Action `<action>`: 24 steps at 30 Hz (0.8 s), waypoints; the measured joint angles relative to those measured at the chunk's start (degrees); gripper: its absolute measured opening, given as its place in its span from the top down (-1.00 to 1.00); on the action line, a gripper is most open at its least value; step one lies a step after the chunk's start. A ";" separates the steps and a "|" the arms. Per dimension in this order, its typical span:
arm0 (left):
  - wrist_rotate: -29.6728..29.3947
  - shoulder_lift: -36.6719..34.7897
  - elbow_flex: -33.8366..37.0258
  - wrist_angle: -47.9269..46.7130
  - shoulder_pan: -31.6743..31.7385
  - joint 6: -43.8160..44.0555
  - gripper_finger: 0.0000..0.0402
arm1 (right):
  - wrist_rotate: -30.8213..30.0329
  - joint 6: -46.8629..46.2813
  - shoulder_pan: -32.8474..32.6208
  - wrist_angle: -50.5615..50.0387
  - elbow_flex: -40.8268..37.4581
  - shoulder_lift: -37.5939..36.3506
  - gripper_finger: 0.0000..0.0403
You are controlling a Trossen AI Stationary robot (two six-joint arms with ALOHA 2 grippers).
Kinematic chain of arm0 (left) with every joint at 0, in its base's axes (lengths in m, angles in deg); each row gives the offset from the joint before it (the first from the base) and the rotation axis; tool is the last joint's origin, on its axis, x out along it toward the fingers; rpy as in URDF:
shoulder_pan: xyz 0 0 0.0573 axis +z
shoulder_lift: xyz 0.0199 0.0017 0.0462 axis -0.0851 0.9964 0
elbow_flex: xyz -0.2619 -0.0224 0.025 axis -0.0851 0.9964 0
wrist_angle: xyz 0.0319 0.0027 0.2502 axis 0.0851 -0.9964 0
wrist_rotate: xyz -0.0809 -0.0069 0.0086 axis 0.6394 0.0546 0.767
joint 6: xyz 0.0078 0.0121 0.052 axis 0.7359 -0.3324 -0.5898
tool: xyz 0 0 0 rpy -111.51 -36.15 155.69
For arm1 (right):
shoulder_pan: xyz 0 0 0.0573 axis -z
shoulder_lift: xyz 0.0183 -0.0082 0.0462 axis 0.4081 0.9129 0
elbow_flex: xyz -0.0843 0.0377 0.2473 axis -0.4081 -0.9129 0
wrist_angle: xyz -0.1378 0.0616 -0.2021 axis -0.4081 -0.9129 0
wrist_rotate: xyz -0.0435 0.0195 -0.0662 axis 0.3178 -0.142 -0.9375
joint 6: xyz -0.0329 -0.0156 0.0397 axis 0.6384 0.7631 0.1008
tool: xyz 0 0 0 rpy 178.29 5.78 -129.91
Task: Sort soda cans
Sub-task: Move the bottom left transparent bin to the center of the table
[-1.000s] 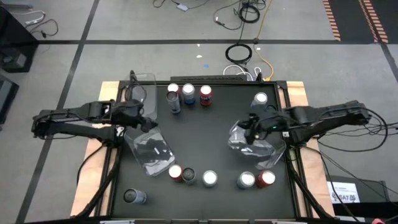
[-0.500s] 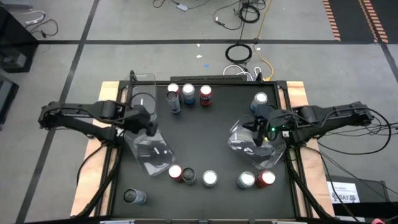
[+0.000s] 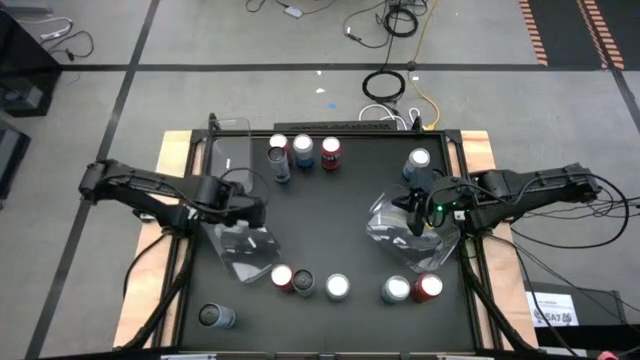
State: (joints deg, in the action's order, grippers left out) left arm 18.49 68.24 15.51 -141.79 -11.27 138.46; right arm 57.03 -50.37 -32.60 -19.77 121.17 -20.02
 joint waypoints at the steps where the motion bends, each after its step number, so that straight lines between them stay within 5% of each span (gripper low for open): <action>1: 0.03 1.11 0.01 0.43 -0.01 -0.37 -0.94 | 0.00 0.00 0.00 0.00 0.00 0.00 1.00; 9: 0.69 8.04 0.04 1.52 0.85 -4.36 -0.85 | 0.00 -0.22 0.00 1.06 0.00 0.02 1.00; 24: -1.00 17.87 0.08 13.33 3.31 -27.98 0.00 | 0.00 -1.90 0.00 0.96 0.00 0.02 1.00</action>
State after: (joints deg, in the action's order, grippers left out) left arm 17.49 86.11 15.59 -128.47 -7.95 110.48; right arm 57.03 -52.28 -32.60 -18.81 121.17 -19.99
